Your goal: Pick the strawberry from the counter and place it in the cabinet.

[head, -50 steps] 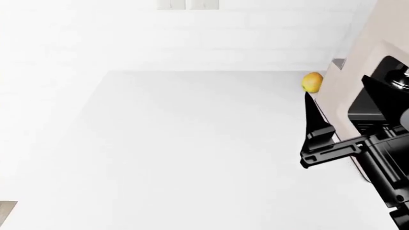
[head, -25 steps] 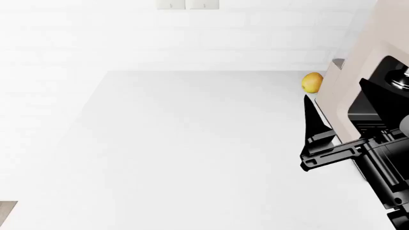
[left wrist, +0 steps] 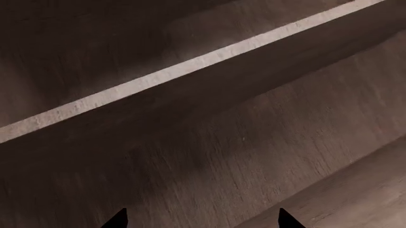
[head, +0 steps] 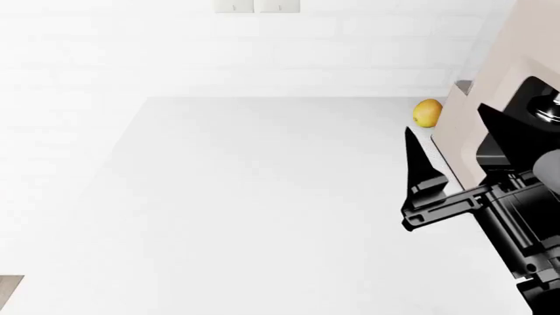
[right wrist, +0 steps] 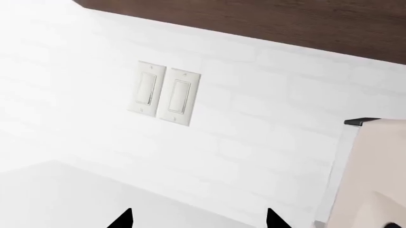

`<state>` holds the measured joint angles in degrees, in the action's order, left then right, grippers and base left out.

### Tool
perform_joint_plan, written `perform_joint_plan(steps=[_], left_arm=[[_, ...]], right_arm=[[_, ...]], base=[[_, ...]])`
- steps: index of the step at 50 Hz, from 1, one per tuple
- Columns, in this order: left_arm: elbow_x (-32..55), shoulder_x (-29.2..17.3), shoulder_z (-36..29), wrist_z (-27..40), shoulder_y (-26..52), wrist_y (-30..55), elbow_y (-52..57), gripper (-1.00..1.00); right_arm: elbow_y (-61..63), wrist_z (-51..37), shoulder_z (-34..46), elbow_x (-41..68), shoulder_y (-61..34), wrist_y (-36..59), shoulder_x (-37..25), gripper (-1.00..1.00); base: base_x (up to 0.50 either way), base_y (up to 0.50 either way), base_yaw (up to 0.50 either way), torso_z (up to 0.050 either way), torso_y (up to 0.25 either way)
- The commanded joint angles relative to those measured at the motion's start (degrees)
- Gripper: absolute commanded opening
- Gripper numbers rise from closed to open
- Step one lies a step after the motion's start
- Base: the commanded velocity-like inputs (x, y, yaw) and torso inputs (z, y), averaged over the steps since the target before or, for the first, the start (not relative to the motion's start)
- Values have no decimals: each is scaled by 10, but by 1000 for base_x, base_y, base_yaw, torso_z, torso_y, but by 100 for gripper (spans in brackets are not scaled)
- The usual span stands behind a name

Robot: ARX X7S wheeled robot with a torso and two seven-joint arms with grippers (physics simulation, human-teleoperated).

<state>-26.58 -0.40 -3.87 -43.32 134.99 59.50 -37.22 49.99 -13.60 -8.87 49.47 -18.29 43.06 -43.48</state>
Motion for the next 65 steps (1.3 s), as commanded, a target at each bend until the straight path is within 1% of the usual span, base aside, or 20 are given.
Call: perform_joint_plan(steps=[1,8,13,18,20,26,31,36,40,48,53,59,65], left_arm=[[-103,-2,-30,-148,0,127,174,100],[-138,-30,-93,-226,-29,237,301,100],[-165,-48,-119,-264,-79,299,376,100],[-294,-28,-95,-357,-171,303,428,100],[-326,-22,-84,-376,-210,302,449,100],[-353,-3,-53,-373,-332,297,510,100],[-364,4,-50,-377,-437,305,564,100],[-342,4,-44,-358,-520,305,606,100],[-336,4,-46,-356,-578,305,635,100],[-295,4,-39,-313,-640,305,667,100],[-301,4,-38,-314,-658,305,679,100],[-328,4,-37,-340,-672,305,684,100],[-411,4,-48,-414,-667,305,670,100]], right_arm=[[7,-10,4,17,-18,9,0,100],[15,-22,-2,39,-28,19,-5,100],[20,-30,-3,50,-36,24,-6,100],[26,-38,-7,63,-40,28,-10,100],[27,-39,-10,65,-39,28,-10,100],[28,-41,-7,67,-43,26,-10,100],[25,-37,-3,63,-44,23,-10,100],[23,-36,1,62,-48,21,-9,100],[19,-30,7,53,-49,15,-6,100],[11,-22,21,42,-56,7,0,100],[5,-14,30,31,-57,-1,5,100],[3,-13,34,28,-57,-5,7,100],[3,-12,36,30,-59,-7,8,100]], base=[[0,0,0,0,0],[0,0,0,0,0],[0,0,0,0,0],[0,0,0,0,0],[0,0,0,0,0],[0,0,0,0,0],[0,0,0,0,0],[0,0,0,0,0],[0,0,0,0,0],[0,0,0,0,0],[0,0,0,0,0],[0,0,0,0,0],[0,0,0,0,0]])
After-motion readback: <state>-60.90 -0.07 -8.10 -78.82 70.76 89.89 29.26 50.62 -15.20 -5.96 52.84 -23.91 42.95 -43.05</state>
